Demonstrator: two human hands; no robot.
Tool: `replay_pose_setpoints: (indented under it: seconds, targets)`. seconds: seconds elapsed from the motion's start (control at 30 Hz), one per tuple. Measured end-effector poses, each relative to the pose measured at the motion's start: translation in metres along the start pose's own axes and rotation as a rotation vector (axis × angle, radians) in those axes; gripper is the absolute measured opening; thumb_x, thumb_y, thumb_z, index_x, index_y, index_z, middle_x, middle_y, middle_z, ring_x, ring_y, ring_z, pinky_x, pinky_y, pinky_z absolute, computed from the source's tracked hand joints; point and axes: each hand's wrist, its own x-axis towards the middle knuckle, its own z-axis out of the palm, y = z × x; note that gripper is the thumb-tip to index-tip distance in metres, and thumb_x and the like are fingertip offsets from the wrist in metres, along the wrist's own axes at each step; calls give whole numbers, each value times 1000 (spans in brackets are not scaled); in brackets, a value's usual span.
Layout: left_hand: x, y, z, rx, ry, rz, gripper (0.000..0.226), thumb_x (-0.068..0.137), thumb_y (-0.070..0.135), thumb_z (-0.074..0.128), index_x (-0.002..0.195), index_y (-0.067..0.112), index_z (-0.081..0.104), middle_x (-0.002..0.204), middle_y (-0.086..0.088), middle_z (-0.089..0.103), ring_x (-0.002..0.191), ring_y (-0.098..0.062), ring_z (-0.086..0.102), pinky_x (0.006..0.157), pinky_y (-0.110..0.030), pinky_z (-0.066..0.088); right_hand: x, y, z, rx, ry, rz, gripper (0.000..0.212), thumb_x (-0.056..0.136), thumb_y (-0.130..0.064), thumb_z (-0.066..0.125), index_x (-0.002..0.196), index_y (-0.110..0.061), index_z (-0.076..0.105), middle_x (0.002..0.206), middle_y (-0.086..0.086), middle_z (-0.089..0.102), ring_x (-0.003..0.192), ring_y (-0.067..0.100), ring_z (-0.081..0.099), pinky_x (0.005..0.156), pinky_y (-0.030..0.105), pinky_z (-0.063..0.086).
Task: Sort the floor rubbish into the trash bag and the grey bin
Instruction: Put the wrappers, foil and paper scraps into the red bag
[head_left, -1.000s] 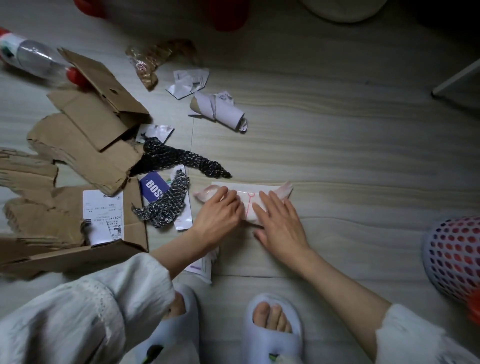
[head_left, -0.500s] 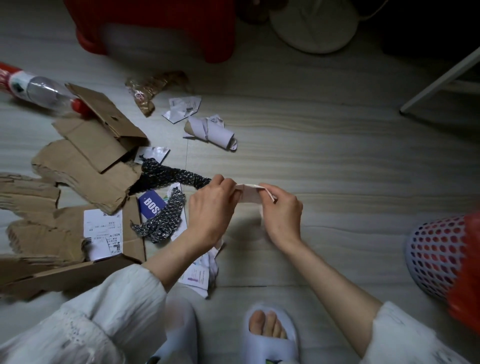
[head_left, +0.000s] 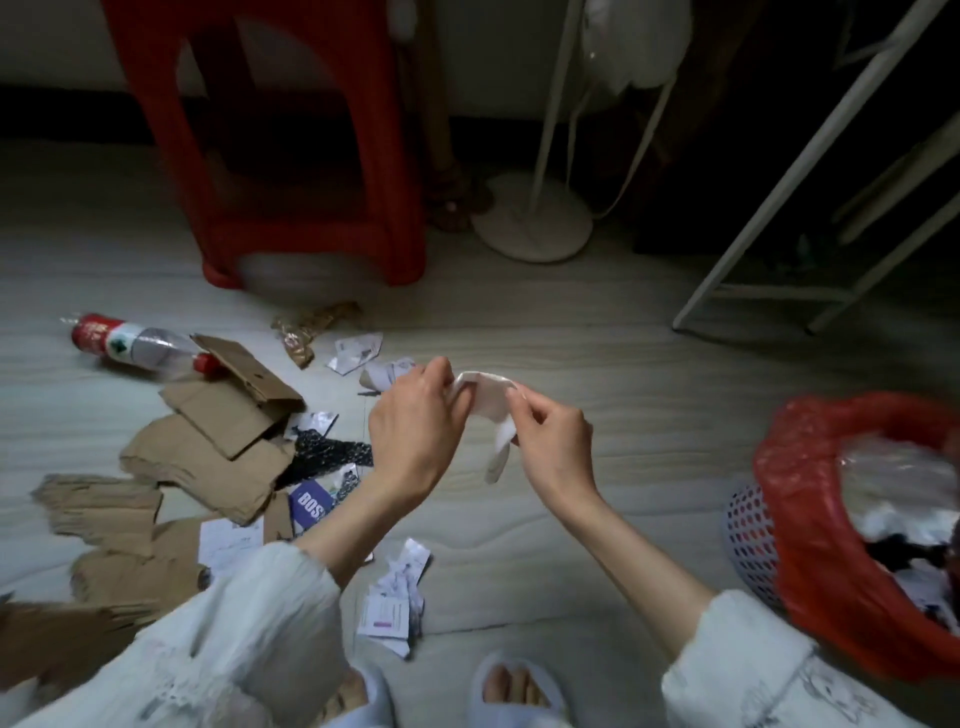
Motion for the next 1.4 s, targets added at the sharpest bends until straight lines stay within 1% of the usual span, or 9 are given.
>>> replay_pose_setpoints:
  seconds: [0.07,0.23,0.37,0.6,0.73,0.83,0.97,1.2,1.4]
  targets:
    - [8,20,-26,3,40,-19,30,91,40,49,77,14,46,79,-11,62,79,-35,56,60,-33,34,-12,-32,-20,-65,-29,-104,30,96,-25,48,120,-16,63,52,-21,51,60,-4,52,62,8,38]
    - [12,69,-77,-288,24,-25,38,92,38,47,67,9,52,60,-2,56,64,-26,54,52,-31,35,-45,-86,-58,-105,-49,-225,39,99,-25,38,138,-21,46,105,7,69,97,18,61,82,26,43]
    - [-11,93,-105,-380,-371,291,31,98,32,39,115,15,59,100,-3,68,95,-23,63,75,-29,45,-62,-107,-99,31,-2,-190,36,99,-21,39,133,-15,51,136,0,52,126,10,46,92,13,33]
    - [-38,117,-143,-443,-287,631,54,87,-13,46,136,12,44,133,-5,41,115,-11,44,86,2,32,-105,-135,-142,244,-88,-252,24,93,-20,55,116,-21,63,106,-3,68,94,4,62,78,12,48]
    - [-50,142,-142,-454,-244,720,46,85,-9,56,127,10,55,120,-5,49,95,-7,54,81,-2,41,-121,-124,-167,170,122,-239,19,89,-10,58,101,-21,68,93,-1,70,89,15,64,79,31,50]
    - [-59,169,-132,-445,-150,693,36,81,6,68,116,12,63,104,5,49,81,-2,52,73,-13,44,-132,-107,-193,94,242,-226,23,89,-3,54,106,-10,68,92,2,69,88,16,63,79,30,48]
    - [-64,205,-108,-395,-139,767,43,83,10,66,125,12,54,115,0,50,102,-11,44,86,-21,38,-144,-87,-231,-53,279,-265,29,90,-6,52,113,-15,67,101,-3,71,94,9,64,85,26,49]
    - [-73,276,-30,-307,-193,784,17,74,16,74,82,5,64,81,-7,63,80,-25,54,62,-19,26,-124,-15,-305,-202,473,-228,28,84,0,55,101,-13,72,95,3,74,82,11,64,69,14,45]
    - [-88,311,82,-249,-431,771,48,88,10,57,134,10,43,126,-9,49,116,-25,47,95,-28,36,-86,67,-374,-566,399,-99,32,87,-6,52,109,-22,69,107,4,71,101,24,65,84,30,48]
